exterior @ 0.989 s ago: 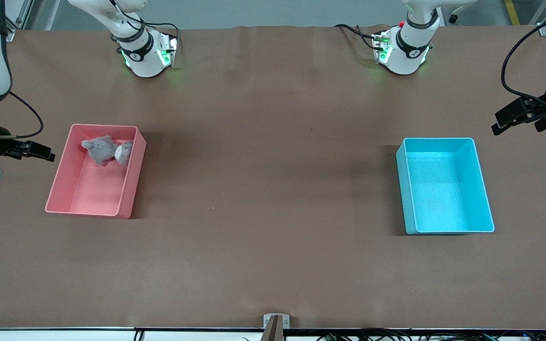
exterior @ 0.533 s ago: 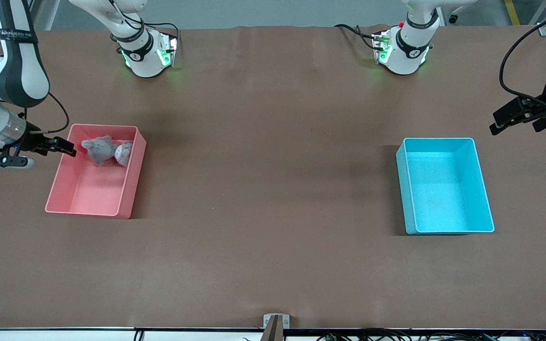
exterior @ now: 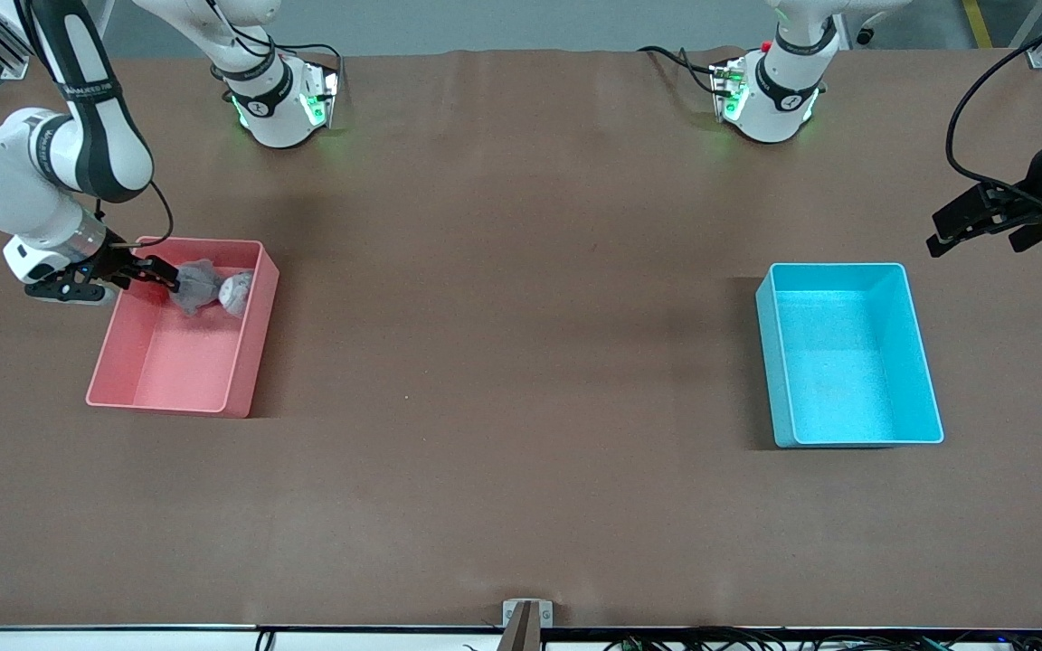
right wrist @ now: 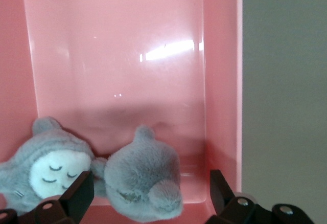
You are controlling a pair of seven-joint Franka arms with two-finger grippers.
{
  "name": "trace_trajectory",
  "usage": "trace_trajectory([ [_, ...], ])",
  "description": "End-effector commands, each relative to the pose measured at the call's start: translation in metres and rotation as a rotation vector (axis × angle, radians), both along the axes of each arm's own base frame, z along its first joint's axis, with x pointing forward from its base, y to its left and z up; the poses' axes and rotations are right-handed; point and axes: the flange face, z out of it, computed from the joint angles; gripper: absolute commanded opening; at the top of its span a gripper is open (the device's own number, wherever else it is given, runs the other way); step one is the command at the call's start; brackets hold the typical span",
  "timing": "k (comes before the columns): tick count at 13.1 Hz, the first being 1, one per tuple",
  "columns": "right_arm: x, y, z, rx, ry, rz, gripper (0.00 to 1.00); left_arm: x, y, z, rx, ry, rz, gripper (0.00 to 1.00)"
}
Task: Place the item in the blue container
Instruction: 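Reach the right gripper into the pink box and grasp the grey plush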
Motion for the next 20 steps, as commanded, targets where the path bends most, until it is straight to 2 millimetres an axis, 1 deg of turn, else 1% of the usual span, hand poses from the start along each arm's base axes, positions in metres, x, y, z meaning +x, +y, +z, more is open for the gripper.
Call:
trace_trajectory([
  [1, -0.005, -0.001, -0.013, 0.012, 0.004, -0.011, 1.00, -0.001, -0.002, 0.005, 0.013, -0.016, -0.012, 1.00],
  [3, -0.007, -0.001, -0.027, 0.033, 0.022, -0.040, 1.00, -0.001, -0.002, 0.004, 0.013, -0.014, -0.012, 1.00],
  [9, -0.011, 0.000, -0.053, 0.058, 0.057, -0.080, 1.00, -0.001, -0.002, 0.005, 0.013, -0.016, -0.012, 1.00],
  [11, -0.013, 0.000, -0.060, 0.081, 0.066, -0.117, 1.00, -0.001, -0.002, 0.005, 0.013, -0.016, -0.012, 1.00],
  [12, -0.014, 0.002, -0.066, 0.088, 0.078, -0.126, 1.00, -0.001, -0.002, 0.005, 0.013, -0.016, -0.012, 1.00],
  [14, -0.015, 0.001, -0.070, 0.087, 0.080, -0.130, 0.99, -0.001, -0.003, 0.005, 0.012, -0.016, -0.014, 1.00],
  [15, -0.015, 0.002, -0.071, 0.087, 0.083, -0.130, 0.93, -0.001, -0.002, 0.005, 0.012, -0.016, -0.012, 1.00],
  [16, -0.016, 0.003, -0.074, 0.090, 0.091, -0.127, 0.81, -0.001, -0.003, 0.005, 0.013, -0.016, -0.014, 1.00],
  [18, -0.015, 0.007, -0.073, 0.092, 0.098, -0.118, 0.49, -0.001, -0.002, 0.004, 0.013, -0.013, -0.012, 1.00],
  [19, -0.015, 0.007, -0.073, 0.093, 0.099, -0.120, 0.30, -0.001, -0.003, 0.004, 0.013, -0.014, -0.014, 1.00],
  [20, -0.014, 0.008, -0.073, 0.095, 0.105, -0.121, 0.15, -0.001, -0.003, 0.004, 0.013, -0.014, -0.014, 1.00],
])
